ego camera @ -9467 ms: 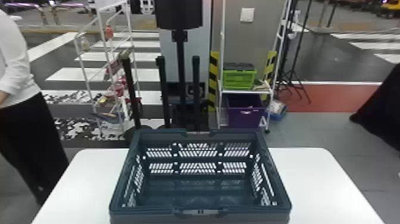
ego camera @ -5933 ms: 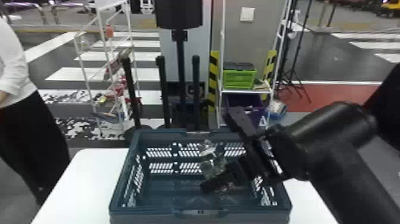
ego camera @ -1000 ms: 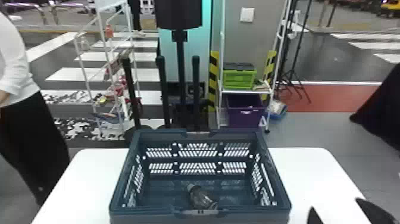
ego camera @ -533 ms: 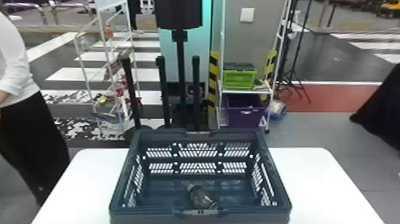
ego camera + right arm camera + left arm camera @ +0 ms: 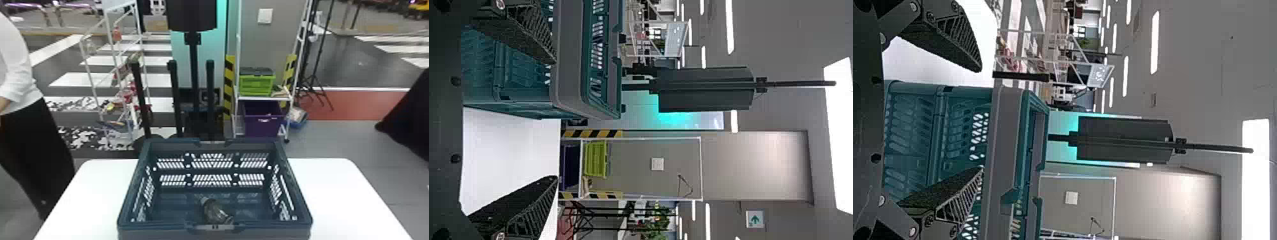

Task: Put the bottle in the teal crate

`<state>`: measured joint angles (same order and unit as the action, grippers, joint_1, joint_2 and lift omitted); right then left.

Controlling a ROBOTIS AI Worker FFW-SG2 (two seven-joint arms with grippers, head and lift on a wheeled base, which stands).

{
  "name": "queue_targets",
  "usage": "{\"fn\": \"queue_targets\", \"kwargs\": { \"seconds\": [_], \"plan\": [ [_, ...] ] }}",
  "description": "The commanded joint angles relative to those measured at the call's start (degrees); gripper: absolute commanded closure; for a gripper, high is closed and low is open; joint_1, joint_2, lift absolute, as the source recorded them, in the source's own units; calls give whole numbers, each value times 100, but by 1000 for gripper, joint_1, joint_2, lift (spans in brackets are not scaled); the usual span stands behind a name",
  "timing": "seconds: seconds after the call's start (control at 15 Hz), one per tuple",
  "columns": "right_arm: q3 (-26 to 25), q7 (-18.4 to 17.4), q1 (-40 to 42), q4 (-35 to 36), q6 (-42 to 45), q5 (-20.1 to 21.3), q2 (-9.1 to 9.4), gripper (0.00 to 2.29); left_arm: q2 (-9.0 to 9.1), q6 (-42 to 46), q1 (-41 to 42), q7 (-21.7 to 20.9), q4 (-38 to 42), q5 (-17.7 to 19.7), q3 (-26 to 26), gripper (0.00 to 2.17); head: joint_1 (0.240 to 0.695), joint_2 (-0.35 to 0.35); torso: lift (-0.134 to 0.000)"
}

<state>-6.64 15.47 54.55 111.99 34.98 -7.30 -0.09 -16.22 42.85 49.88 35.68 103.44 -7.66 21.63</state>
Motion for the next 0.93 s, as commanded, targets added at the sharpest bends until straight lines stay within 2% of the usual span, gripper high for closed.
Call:
{"fn": "queue_targets", "kwargs": {
  "seconds": [0.0, 0.87],
  "plan": [
    [-4, 0, 82, 16, -14, 1, 14, 53, 5, -44, -22, 0, -8, 1, 16, 188, 499, 0, 0],
    [-4, -9, 135, 16, -66, -8, 14, 63, 5, -44, 13, 26, 9, 1, 34, 188, 499, 0, 0]
  ]
}}
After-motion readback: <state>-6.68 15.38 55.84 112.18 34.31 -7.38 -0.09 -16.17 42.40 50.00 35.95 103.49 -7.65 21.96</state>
